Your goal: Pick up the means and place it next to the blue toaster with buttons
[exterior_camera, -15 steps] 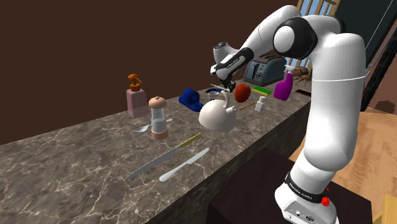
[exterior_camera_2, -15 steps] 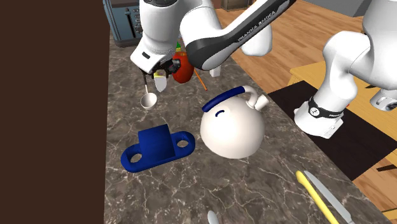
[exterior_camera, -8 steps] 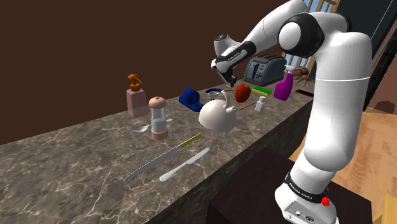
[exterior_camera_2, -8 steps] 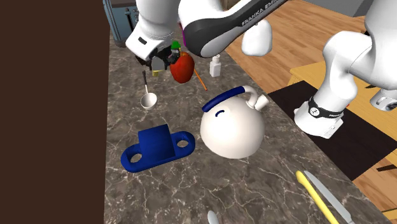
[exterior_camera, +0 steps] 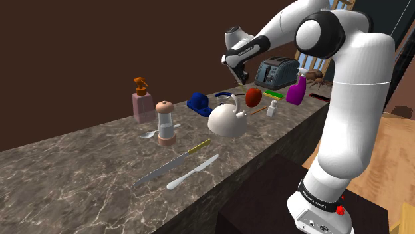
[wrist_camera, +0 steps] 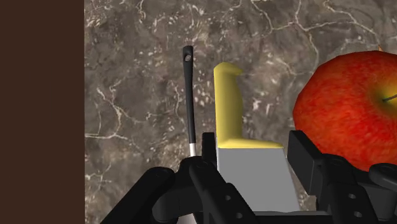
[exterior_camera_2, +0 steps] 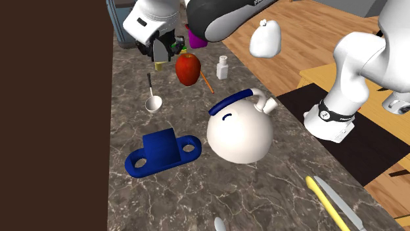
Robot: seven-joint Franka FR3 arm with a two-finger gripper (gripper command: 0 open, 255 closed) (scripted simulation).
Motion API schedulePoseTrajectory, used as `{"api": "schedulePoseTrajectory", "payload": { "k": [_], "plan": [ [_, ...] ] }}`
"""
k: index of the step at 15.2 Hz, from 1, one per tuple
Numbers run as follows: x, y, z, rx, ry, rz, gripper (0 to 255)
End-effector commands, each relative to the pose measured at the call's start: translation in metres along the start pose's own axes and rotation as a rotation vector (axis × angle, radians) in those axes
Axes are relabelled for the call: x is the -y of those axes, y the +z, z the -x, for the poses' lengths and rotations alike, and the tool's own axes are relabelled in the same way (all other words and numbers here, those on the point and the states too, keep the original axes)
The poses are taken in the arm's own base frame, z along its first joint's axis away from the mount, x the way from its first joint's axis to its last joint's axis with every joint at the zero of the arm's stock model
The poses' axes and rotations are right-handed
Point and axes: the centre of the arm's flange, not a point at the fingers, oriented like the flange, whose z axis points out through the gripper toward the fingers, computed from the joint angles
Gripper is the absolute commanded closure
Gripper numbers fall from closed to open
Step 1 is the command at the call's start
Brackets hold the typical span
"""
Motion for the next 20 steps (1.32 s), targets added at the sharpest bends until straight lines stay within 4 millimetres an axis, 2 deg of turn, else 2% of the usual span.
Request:
{"api": "schedulePoseTrajectory", "payload": {
  "k": [1, 20],
  "plan": [
    [-0.002, -0.009, 0.005, 0.0, 0.0, 0.0, 255],
    [-0.015, -0.095, 0.055, 0.0, 0.0, 0.0, 255]
  ]
}}
